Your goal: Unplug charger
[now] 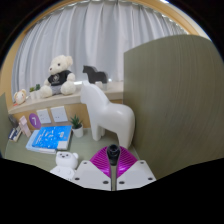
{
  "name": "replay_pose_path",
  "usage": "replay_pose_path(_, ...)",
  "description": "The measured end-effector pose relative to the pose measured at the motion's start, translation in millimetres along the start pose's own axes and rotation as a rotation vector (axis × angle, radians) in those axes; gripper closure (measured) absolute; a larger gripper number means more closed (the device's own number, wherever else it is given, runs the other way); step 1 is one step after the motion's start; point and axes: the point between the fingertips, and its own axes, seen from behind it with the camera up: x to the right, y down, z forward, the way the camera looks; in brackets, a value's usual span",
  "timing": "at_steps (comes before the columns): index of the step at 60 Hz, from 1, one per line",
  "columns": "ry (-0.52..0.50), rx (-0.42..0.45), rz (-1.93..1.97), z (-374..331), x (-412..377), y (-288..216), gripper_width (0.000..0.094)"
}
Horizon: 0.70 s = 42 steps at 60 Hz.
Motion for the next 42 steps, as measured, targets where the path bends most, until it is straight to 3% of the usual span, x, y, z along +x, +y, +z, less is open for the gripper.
replay_pose_path(6, 0.005, -0.147, 0.010, 21.3, 8.8, 71.6, 0.0893)
replay_pose_path(13, 0.034, -0.237, 0.013, 29.4, 20.1, 125.7, 0.0866)
replay_pose_path(18, 0.033, -0.212, 0.026, 30.2, 23.3, 119.8, 0.0835)
replay_pose_path(24, 0.037, -0.234, 0.039, 30.8, 24.2, 117.8, 0.0683)
replay_pose_path(28, 0.077, -0.182, 0.018, 24.2, 30.6, 94.1, 0.0376)
replay_pose_path(32, 0.106, -0.121, -0.008, 7.2, 29.0, 61.7, 0.0173)
replay_pose_path(42, 0.078, 0.077, 0.013, -79.9, -19.5, -30.4, 0.0114)
